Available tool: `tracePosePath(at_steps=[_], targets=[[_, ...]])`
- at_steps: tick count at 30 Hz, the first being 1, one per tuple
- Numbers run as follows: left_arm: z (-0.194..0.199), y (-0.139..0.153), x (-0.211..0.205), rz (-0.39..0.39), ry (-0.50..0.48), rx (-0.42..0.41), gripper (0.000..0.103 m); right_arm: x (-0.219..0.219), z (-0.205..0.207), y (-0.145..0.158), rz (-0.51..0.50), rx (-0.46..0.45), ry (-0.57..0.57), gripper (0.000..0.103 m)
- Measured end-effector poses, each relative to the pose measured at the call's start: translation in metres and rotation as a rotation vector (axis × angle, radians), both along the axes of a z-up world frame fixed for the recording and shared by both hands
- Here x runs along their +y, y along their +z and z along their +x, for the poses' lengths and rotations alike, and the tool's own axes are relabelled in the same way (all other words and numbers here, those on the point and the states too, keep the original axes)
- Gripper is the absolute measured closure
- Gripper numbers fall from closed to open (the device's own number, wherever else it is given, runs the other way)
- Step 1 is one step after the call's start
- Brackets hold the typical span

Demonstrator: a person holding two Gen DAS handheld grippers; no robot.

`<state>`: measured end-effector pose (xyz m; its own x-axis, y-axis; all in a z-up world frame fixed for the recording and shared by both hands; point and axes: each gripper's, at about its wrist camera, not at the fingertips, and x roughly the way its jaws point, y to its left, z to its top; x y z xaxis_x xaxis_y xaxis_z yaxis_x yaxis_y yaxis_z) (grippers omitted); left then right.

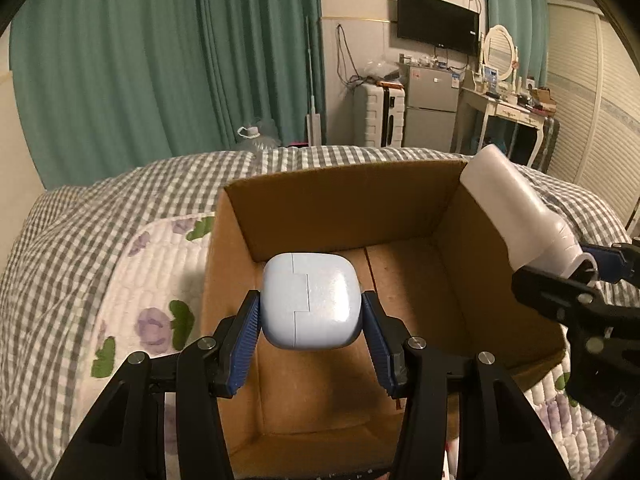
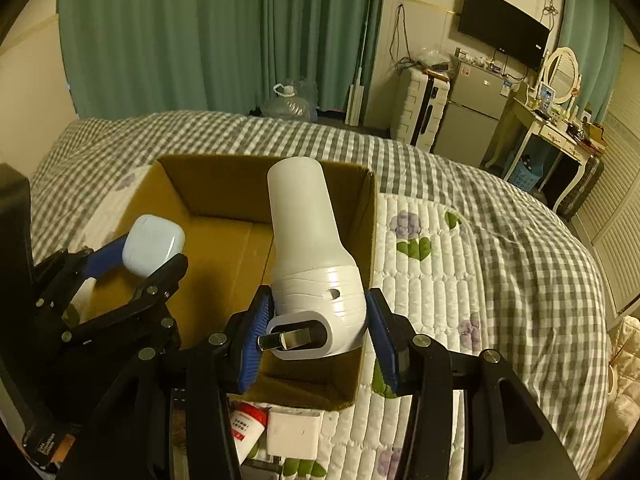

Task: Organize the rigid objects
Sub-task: 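Carry earbud case into the box and release with left tool while right carries cylinder, then release the white cylinder into the box with the right tool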

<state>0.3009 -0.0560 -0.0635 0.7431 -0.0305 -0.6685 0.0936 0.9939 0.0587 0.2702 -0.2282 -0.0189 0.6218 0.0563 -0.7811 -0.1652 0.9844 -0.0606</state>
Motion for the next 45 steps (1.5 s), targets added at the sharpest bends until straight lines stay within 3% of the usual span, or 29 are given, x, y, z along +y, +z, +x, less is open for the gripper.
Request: tracePosePath(at_steps=[4,6,16,19,20,25,30,35,40,45], targets=[[0.007,-0.005,0.001,0.006,0.01,0.014,0.045,-0.001,0.006,-0.007,0.0,0.008,-0.001,0.056],[0.006,-0.002,0.005,0.004,0.027,-0.007,0.032,-0.001,0.01,-0.009,0.003,0.009,-0.004,0.056],[0.0,0.013,0.021,0.001,0.042,-0.047,0.032,0.007,0.026,-0.02,0.038,0.015,0.007,0.056],[-0.008,0.022,0.024,0.001,0.043,-0.057,0.032,0.007,0.021,-0.016,0.059,0.008,0.013,0.045],[-0.014,0.028,0.024,0.005,0.042,-0.064,0.032,0.006,0.017,-0.011,0.049,-0.007,0.006,0.039],[-0.044,0.056,0.028,-0.021,0.033,-0.093,0.032,0.0,-0.01,0.019,0.046,-0.044,-0.01,0.037],[-0.086,0.085,0.035,-0.041,0.034,-0.134,0.003,-0.008,-0.058,0.058,0.022,-0.118,-0.019,0.014],[-0.123,0.099,0.04,-0.057,0.046,-0.114,0.0,-0.015,-0.106,0.079,0.0,-0.137,-0.043,0.008],[-0.154,0.095,0.048,-0.052,0.07,-0.106,0.0,-0.016,-0.143,0.078,-0.033,-0.149,-0.044,0.003],[-0.179,0.069,0.055,-0.035,0.085,-0.086,0.0,-0.009,-0.172,0.054,-0.048,-0.117,-0.016,0.002]])
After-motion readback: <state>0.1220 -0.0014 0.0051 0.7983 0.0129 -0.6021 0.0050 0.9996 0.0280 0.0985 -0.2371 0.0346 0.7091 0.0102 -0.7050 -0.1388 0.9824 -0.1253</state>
